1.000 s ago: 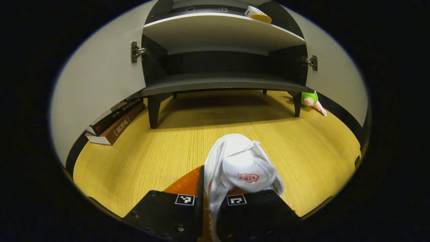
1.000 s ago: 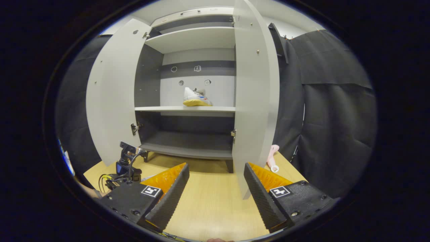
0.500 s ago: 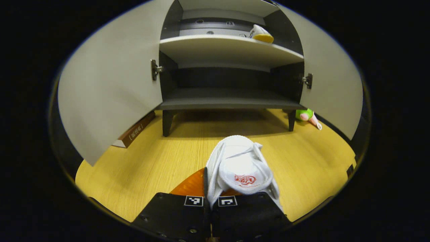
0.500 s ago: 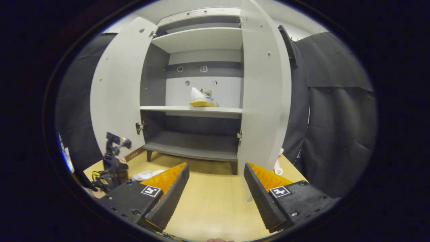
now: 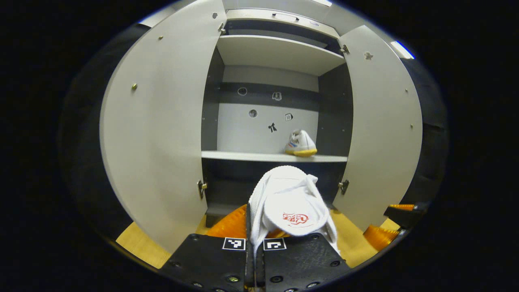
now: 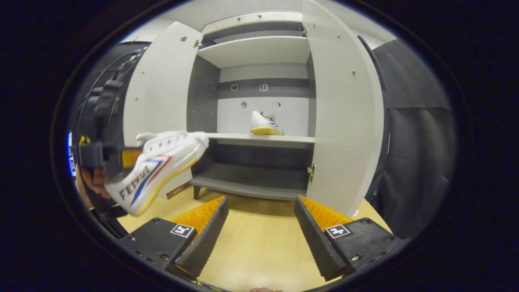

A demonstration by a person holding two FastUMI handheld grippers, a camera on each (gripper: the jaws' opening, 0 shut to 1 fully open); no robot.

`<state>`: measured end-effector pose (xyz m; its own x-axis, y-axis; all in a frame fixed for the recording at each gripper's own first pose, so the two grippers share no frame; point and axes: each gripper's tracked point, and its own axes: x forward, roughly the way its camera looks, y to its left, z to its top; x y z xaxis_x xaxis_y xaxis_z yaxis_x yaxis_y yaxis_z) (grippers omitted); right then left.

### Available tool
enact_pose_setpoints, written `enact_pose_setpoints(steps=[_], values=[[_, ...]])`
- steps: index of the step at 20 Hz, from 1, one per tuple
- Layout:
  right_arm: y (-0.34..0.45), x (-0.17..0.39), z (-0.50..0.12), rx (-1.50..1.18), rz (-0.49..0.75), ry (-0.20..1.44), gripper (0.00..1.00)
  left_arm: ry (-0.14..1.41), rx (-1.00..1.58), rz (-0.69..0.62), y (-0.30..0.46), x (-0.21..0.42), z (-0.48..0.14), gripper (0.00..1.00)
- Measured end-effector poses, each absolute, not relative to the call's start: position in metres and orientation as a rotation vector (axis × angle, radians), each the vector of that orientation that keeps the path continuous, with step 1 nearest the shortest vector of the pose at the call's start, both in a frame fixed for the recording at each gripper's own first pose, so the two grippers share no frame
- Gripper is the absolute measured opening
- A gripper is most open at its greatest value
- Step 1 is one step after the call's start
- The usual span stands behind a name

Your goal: Grab one shoe with the right hand and put it into the shoe cabinet, grab the other shoe with the left hand and put it into the shoe cabinet; then close the right door with the right hand and the left door with the left hand.

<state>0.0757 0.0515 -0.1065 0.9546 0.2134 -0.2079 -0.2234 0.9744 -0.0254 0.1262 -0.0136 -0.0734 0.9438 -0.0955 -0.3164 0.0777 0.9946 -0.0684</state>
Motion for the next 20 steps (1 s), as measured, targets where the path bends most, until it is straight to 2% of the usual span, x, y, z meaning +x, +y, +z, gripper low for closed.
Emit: enact_pose_setpoints(steps=[3,7,13,20], values=[[0.055,0.071,-0.101,-0.041,0.229,0.192,1.00,0.271,-0.023,-0.081,-0.019,0.179,-0.023,0.02],[0.052,0.064,-0.089,-0.026,0.224,0.168,1.00,0.296,-0.060,-0.063,-0.023,0.259,-0.006,0.02],[0.034,0.061,-0.081,-0.019,0.169,0.152,1.00,0.476,-0.068,0.003,-0.027,0.362,-0.035,0.02],[0.015,0.052,-0.086,0.002,0.104,0.163,1.00,0.656,0.005,0.071,-0.012,0.412,-0.093,0.02]])
